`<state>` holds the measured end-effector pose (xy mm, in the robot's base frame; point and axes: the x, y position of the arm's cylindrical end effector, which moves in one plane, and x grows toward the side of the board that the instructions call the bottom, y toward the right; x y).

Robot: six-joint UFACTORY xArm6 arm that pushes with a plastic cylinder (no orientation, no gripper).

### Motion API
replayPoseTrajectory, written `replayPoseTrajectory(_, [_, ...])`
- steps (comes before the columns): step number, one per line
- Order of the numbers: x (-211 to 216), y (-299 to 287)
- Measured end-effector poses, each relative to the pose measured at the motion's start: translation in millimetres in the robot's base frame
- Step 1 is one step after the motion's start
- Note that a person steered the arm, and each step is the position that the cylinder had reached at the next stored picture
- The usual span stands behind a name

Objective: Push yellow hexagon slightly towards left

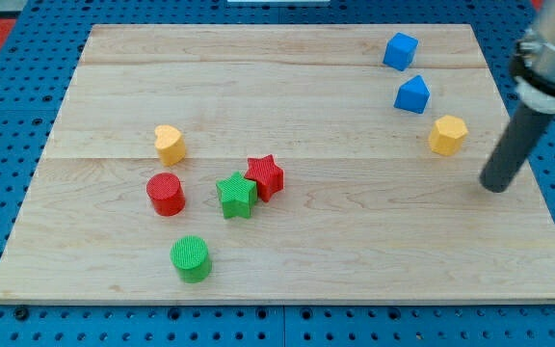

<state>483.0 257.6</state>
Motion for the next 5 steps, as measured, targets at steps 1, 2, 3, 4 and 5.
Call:
replayPoseTrajectory(1, [-57,46])
replayPoseTrajectory(2, [-62,-14])
replayPoseTrajectory(3, [-77,-66])
replayPoseTrajectory(4, [-78,-80])
replayPoseTrajectory(5, [-97,-16])
